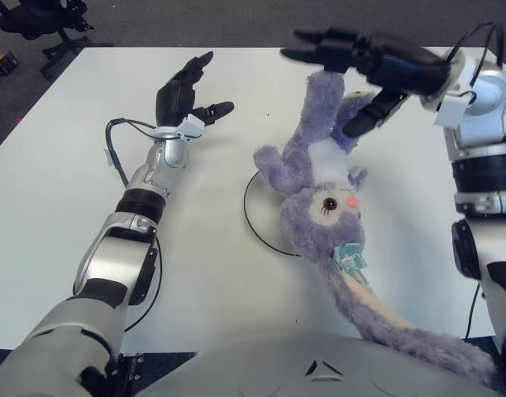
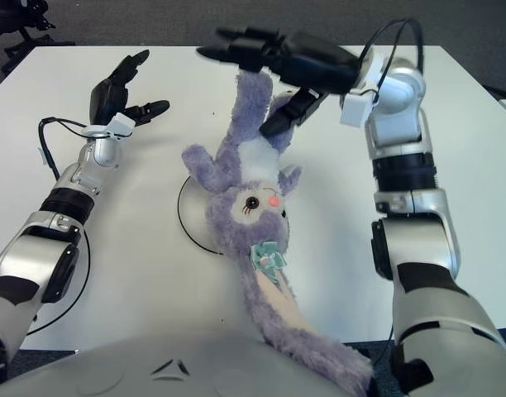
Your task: Put the doll into the plate.
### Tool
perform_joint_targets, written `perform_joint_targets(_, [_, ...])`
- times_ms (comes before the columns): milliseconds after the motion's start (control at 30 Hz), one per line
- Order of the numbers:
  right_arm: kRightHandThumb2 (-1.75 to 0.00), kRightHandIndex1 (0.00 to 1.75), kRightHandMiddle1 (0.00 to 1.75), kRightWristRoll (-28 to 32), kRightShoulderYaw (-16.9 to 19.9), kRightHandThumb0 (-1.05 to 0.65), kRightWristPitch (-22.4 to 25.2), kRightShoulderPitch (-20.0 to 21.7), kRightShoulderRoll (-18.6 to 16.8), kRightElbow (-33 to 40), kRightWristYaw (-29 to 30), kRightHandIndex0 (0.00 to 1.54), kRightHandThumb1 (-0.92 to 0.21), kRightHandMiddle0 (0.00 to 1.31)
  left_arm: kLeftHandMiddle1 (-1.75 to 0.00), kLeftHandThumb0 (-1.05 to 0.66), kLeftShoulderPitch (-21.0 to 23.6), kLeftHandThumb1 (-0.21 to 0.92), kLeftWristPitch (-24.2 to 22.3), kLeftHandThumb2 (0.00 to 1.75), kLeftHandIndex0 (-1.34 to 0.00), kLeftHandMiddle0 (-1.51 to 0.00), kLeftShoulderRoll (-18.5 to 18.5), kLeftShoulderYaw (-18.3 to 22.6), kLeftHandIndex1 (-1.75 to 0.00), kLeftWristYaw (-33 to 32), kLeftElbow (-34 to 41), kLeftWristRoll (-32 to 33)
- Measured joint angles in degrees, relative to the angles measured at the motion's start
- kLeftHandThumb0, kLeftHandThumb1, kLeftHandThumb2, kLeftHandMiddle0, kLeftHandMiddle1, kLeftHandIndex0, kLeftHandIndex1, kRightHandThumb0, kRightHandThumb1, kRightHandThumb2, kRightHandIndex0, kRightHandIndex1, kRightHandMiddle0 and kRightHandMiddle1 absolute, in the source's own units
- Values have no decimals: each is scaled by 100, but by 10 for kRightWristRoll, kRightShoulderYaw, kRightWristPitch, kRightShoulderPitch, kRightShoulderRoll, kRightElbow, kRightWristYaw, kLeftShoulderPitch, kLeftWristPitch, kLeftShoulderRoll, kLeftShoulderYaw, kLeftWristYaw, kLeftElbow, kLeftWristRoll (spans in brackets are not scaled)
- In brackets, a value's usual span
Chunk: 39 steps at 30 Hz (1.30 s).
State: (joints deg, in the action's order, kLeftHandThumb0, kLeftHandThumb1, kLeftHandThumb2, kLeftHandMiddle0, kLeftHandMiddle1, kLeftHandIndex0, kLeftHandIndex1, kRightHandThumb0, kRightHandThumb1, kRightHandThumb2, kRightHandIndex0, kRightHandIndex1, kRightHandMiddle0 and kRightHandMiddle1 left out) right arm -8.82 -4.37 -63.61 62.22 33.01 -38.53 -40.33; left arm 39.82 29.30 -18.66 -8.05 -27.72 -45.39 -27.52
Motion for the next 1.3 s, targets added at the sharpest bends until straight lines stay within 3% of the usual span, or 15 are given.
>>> perform_joint_targets(133, [-74, 1, 2, -20, -7, -47, -4, 39, 21, -61, 5, 6, -92, 11, 0, -21, 2, 92, 6, 17, -42, -56, 3, -4, -33, -5, -13, -2])
perform_joint_targets(300, [-74, 1, 2, -30, -10, -48, -10, 55, 35, -86, 22, 7, -92, 11, 0, -21, 2, 92, 7, 17, -42, -56, 3, -5, -33, -10, -23, -2])
perform_joint_targets(367, [-60, 2, 3, -38, -10, -50, 4, 53, 37, -85, 36, 10, -92, 12, 0, -21, 2, 92, 9, 17, -42, -56, 3, -6, -33, -10, -25, -2])
perform_joint_targets(433, [-46, 2, 3, -50, -4, -49, 44, 41, 37, -69, 66, 13, -92, 13, 0, -21, 2, 92, 14, 17, -43, -56, 4, -7, -33, -10, -26, -2])
perform_joint_targets(567, [-35, 2, 3, -60, 9, -46, 104, 16, 45, -55, 111, 16, -92, 15, 0, -23, 2, 92, 23, 16, -43, -56, 5, -8, -33, -10, -27, 0])
perform_joint_targets(767, [-30, 3, 5, -87, 23, -46, 167, -30, 57, -37, 185, 31, -92, 22, -1, -28, -3, 92, 32, 15, -44, -59, 8, 3, -34, 6, -22, 28])
perform_joint_targets(1033, [-28, 3, 6, -86, 32, -48, 300, -94, 56, 68, 212, 43, -92, 29, -5, -28, -43, 92, 30, 14, -46, -68, 20, 22, -37, 41, 32, 69])
perform_joint_targets(1133, [-28, 3, 6, -86, 32, -48, 325, -107, 55, 92, 212, 44, -92, 29, -5, -28, -52, 92, 26, 14, -46, -69, 23, 25, -37, 48, 44, 70])
perform_joint_targets(1200, [-28, 3, 9, -86, 33, -46, 332, -114, 52, 100, 222, 53, -92, 40, -7, -27, -56, 92, 26, 16, -50, -72, 24, 29, -40, 52, 51, 73])
perform_joint_targets(1300, [-28, 4, 13, -84, 51, -42, 334, -130, 32, 96, 284, 63, -92, 50, -8, -26, -67, 92, 39, 17, -53, -76, 28, 45, -45, 53, 68, 93])
